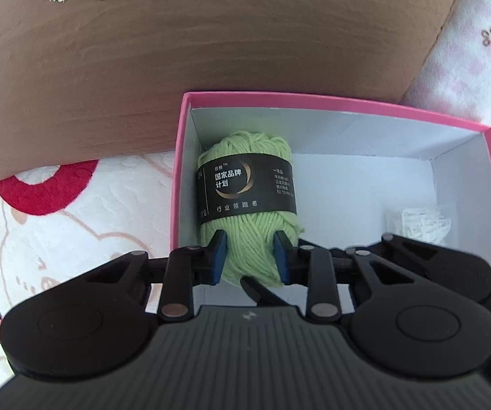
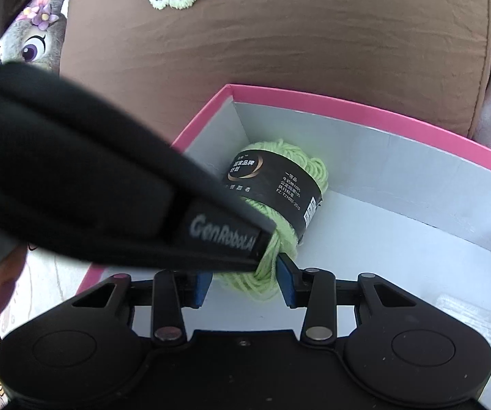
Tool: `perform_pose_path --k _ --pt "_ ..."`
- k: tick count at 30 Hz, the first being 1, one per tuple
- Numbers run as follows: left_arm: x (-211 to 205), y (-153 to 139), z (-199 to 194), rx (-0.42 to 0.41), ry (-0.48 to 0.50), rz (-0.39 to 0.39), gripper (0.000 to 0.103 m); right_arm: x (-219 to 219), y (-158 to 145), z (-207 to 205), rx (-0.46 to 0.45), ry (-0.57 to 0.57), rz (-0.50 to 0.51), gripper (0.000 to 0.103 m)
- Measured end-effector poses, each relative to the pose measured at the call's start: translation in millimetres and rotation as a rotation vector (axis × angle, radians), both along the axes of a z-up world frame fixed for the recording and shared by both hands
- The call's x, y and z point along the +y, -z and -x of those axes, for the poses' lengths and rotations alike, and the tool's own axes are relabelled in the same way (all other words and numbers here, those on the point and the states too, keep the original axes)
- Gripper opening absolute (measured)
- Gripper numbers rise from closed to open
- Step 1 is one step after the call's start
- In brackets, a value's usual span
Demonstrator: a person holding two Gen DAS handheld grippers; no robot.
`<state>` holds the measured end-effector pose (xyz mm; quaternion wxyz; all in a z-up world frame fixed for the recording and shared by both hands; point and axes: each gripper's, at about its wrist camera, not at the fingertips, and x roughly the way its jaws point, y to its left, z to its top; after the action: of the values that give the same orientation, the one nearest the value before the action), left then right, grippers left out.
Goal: Organize objects
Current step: 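Lower the green yarn skein into the pink box and open the left gripper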
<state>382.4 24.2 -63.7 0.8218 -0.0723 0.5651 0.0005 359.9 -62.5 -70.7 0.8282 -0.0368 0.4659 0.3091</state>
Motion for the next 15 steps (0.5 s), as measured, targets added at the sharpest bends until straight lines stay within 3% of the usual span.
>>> perform_pose_path --k 8,10,15 --pt "-9 3 1 -0.012 0.030 -0.065 0.028 -20 -6 9 0.005 0.027 -0.025 0.046" --pt "-12 2 3 -0.016 0.030 -0.082 0.031 -24 -6 11 0.016 0.041 -0.019 0.046" --pt "-7 -5 12 -0.011 0.026 -0.038 0.035 -45 -18 9 0.009 0.060 -0.051 0.047"
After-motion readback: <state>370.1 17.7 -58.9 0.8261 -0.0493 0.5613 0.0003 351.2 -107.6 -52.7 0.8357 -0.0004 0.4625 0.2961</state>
